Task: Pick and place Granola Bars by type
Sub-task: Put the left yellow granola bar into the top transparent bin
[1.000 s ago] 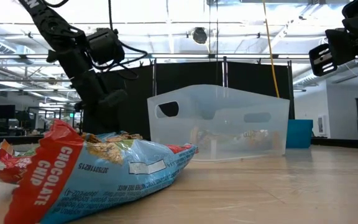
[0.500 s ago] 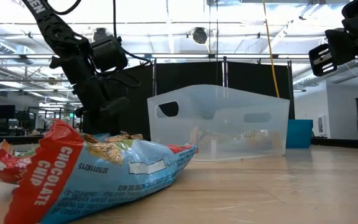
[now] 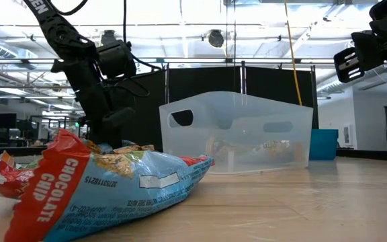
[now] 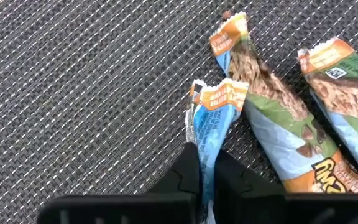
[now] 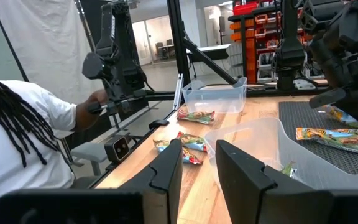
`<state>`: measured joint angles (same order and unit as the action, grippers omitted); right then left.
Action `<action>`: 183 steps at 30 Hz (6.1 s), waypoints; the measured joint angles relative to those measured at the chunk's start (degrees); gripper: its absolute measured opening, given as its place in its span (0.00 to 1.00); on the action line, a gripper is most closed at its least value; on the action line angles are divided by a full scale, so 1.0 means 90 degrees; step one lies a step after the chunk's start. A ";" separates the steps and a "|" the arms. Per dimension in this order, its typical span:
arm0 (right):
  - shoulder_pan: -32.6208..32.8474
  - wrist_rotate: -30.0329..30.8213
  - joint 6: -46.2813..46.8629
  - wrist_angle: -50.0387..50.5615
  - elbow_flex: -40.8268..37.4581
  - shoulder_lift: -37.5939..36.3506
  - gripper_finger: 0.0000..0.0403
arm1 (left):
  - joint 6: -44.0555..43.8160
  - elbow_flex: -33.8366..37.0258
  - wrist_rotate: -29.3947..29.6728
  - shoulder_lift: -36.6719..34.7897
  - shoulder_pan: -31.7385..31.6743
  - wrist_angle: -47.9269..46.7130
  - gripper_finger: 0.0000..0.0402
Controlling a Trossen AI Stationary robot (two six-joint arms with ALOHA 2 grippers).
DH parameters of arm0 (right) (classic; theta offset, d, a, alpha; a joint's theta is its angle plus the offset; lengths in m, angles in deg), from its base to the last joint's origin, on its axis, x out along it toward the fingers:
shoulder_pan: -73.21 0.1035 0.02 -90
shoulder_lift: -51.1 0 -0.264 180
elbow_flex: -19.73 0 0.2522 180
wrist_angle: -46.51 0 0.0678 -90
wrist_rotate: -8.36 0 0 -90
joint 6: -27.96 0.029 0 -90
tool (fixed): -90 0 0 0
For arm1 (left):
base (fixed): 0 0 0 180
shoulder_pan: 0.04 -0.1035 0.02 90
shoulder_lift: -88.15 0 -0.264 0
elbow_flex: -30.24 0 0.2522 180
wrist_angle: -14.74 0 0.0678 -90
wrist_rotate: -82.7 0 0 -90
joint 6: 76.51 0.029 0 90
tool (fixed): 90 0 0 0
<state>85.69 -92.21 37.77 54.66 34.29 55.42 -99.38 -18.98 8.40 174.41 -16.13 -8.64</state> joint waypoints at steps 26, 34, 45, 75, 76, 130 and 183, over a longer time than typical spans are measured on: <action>0.0000 0.0000 0.0000 -0.0007 0.0007 -0.0002 0.22 | 0.2049 0.0005 0.0174 -0.1418 0.0522 0.1429 0.03; 0.0001 0.0000 0.0000 -0.0010 0.0005 -0.0002 0.22 | 0.2824 0.0005 -0.0634 -0.1484 0.0580 0.2283 0.02; 0.0001 0.0000 0.0000 -0.0010 0.0005 0.0000 0.22 | 0.2622 0.1592 -0.1822 -0.1808 -0.0054 0.4911 0.02; 0.0000 0.0000 0.0000 -0.0011 0.0005 0.0012 0.22 | 0.2068 0.1691 -0.2438 -0.6888 -0.0954 0.0816 0.02; 0.0001 0.0000 0.0002 -0.0012 0.0005 0.0012 0.22 | 0.2075 0.1575 -0.2208 -0.6892 -0.0954 0.0555 0.02; 0.0000 0.0000 0.0000 -0.0011 0.0005 0.0010 0.22 | 0.2871 -0.1593 -0.2562 -0.1148 0.2222 0.0904 0.02; 0.0001 0.0000 0.0000 -0.0005 0.0000 0.0024 0.22 | 0.2556 -0.3718 -0.2973 0.1659 0.2258 0.1059 0.04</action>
<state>85.70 -92.21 37.77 54.62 34.29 55.63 -76.38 -52.44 -18.36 189.34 4.19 0.89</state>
